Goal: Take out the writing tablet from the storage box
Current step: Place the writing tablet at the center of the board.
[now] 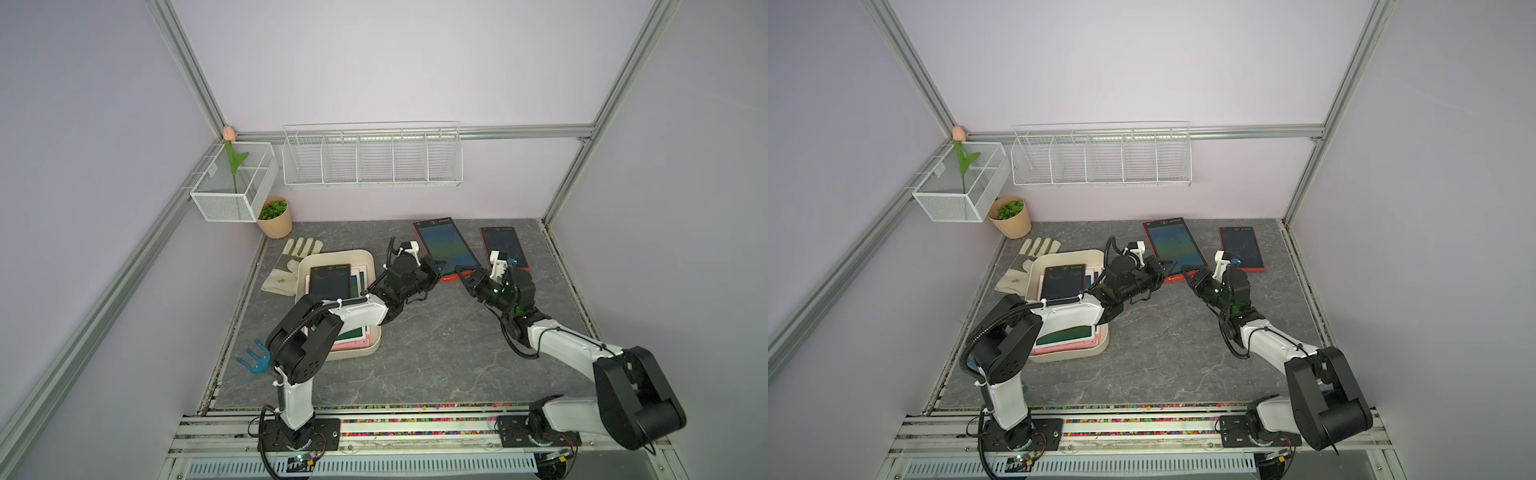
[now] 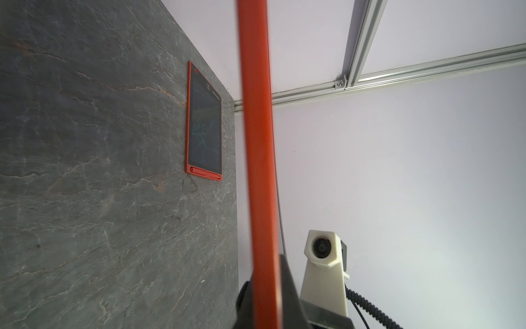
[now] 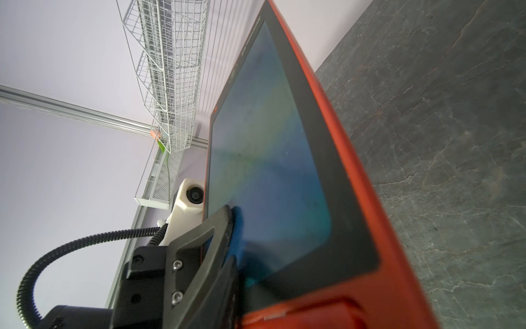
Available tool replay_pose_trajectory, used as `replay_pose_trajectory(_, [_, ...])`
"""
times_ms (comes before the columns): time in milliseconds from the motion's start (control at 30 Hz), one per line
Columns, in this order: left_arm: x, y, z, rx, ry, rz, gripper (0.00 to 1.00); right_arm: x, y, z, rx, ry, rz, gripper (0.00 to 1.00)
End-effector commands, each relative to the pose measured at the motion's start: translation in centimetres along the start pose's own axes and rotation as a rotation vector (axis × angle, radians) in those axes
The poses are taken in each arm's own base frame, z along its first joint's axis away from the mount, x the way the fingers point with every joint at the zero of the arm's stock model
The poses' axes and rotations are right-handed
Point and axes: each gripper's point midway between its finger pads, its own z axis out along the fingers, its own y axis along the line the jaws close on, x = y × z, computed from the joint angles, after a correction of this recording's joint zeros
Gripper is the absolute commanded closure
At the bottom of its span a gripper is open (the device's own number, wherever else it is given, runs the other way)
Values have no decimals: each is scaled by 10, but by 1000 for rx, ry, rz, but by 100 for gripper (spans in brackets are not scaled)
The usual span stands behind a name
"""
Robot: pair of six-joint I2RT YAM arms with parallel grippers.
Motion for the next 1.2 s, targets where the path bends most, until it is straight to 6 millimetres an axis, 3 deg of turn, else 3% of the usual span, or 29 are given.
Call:
replay_pose_trajectory(0, [67,73,-1,-198,249,11,100,-34,78,-6,-225,-103,12,72])
replay_pose_trajectory(100, [69,78,1,-206,258,12,100,-34,76,-6,-212,-104,8,75])
replay_pose_trajectory(367, [70,82,5,-203,262,-1,83,-35,72,-2,-219,-112,15,86])
replay_pose_trajectory(633, [68,78,5,-185,262,7,74,-36,62,-1,-183,-126,6,93])
replay_pose_trajectory(833, [54,65,-6,-155,227,28,58,-41,52,-5,-101,-158,-26,93])
replay_pose_trajectory(1167, [22,54,-30,-181,162,90,57,-56,29,-14,-3,-254,-19,93])
